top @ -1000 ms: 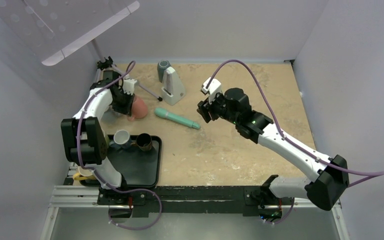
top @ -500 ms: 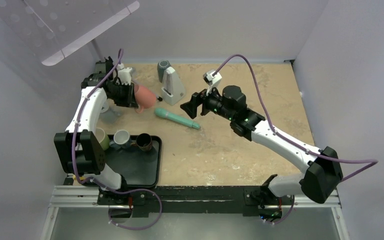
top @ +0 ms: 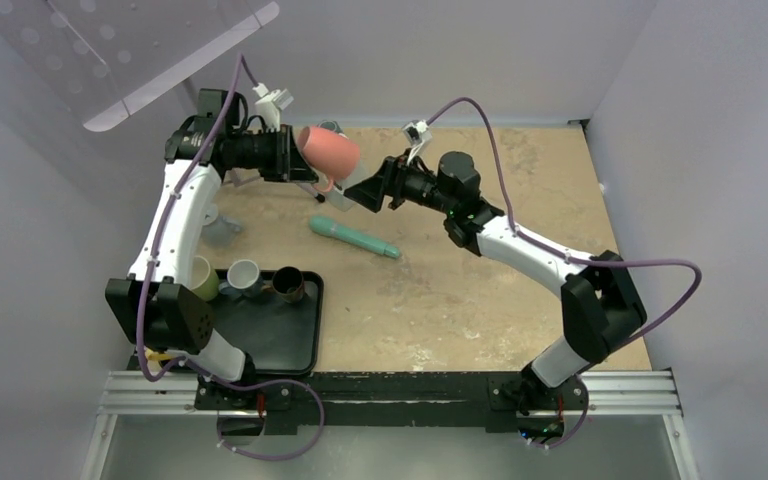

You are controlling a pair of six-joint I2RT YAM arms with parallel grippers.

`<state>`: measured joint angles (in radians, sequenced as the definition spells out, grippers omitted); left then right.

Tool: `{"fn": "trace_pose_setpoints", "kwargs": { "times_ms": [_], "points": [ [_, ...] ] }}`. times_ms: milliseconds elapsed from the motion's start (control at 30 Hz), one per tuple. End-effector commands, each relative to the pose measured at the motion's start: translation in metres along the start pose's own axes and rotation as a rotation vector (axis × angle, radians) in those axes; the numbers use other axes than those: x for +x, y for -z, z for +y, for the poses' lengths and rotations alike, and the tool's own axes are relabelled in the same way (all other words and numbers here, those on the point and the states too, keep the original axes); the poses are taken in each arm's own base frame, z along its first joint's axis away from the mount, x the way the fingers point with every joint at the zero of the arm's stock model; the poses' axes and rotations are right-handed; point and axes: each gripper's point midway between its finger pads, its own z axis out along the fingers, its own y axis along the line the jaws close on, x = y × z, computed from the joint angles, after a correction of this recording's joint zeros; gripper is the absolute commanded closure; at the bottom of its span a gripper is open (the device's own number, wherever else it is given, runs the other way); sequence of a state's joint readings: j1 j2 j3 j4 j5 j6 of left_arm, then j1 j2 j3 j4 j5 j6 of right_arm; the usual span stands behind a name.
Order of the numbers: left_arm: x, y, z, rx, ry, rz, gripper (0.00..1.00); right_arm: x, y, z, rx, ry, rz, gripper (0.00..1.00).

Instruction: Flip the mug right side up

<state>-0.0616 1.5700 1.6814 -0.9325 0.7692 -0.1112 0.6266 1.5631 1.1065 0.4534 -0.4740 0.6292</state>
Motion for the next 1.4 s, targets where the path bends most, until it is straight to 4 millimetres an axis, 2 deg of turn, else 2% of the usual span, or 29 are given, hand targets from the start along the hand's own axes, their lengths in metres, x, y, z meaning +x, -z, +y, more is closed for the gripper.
{"fn": "trace_pose_setpoints", "kwargs": {
  "times_ms": [0, 167, 267, 333, 400, 467, 533, 567, 633, 667, 733, 867, 967, 1000, 1067, 1167, 1367],
  "points": [
    [-0.02, 0.01, -0.061, 0.197, -0.037, -0.063, 1.0, -0.047, -0.002, 0.052, -0.229, -0.004, -0.129, 0.17],
    [-0.003, 0.002, -0.075, 0.263, -0.014, -0.018, 1.0, -0.069, 0.007, 0.06, -0.294, -0.004, -0.242, 0.2],
    [0.006, -0.001, -0.089, 0.322, -0.012, 0.009, 1.0, -0.077, 0.006, 0.062, -0.305, 0.016, -0.276, 0.3],
    [0.013, -0.004, -0.094, 0.358, 0.004, 0.033, 1.0, -0.082, 0.007, 0.068, -0.335, 0.034, -0.302, 0.45],
    [0.019, -0.007, -0.093, 0.369, 0.03, 0.051, 1.0, -0.087, 0.01, 0.069, -0.328, 0.057, -0.327, 0.75],
    [0.023, -0.009, -0.089, 0.356, 0.022, 0.058, 1.0, -0.088, 0.011, 0.065, -0.296, 0.074, -0.322, 1.0],
    [0.024, -0.01, -0.086, 0.342, 0.002, 0.059, 1.0, -0.085, 0.01, 0.052, -0.207, 0.119, -0.302, 1.0],
    [0.024, -0.009, -0.084, 0.331, -0.009, 0.062, 0.89, -0.084, 0.01, 0.042, -0.145, 0.143, -0.287, 1.0],
    [0.023, -0.009, -0.077, 0.284, -0.051, 0.063, 0.57, -0.081, 0.014, 0.022, -0.011, 0.235, -0.245, 1.0],
    [0.024, -0.008, -0.073, 0.259, -0.077, 0.067, 0.45, -0.084, 0.017, 0.014, 0.048, 0.3, -0.231, 1.0],
    [0.022, -0.005, -0.062, 0.2, -0.138, 0.065, 0.31, -0.077, 0.025, -0.004, 0.159, 0.407, -0.147, 1.0],
    [0.005, 0.009, -0.043, 0.093, -0.244, 0.038, 0.25, -0.045, 0.05, -0.031, 0.321, 0.658, 0.093, 1.0],
    [-0.012, 0.013, -0.033, 0.004, -0.307, 0.015, 0.24, 0.001, 0.061, -0.026, 0.338, 0.892, 0.333, 1.0],
    [-0.016, 0.012, -0.035, -0.008, -0.319, 0.006, 0.2, 0.017, 0.064, -0.023, 0.336, 0.975, 0.412, 1.0],
    [-0.019, 0.006, -0.041, -0.017, -0.349, 0.019, 0.18, 0.048, 0.07, -0.02, 0.305, 1.098, 0.578, 1.0],
    [-0.006, -0.015, -0.052, -0.004, -0.399, 0.106, 0.15, 0.08, 0.079, -0.021, 0.299, 1.238, 0.771, 1.0],
    [0.046, -0.057, -0.067, 0.042, -0.504, 0.294, 0.15, 0.117, 0.07, -0.005, 0.204, 1.342, 0.931, 1.0]
  ]
}}
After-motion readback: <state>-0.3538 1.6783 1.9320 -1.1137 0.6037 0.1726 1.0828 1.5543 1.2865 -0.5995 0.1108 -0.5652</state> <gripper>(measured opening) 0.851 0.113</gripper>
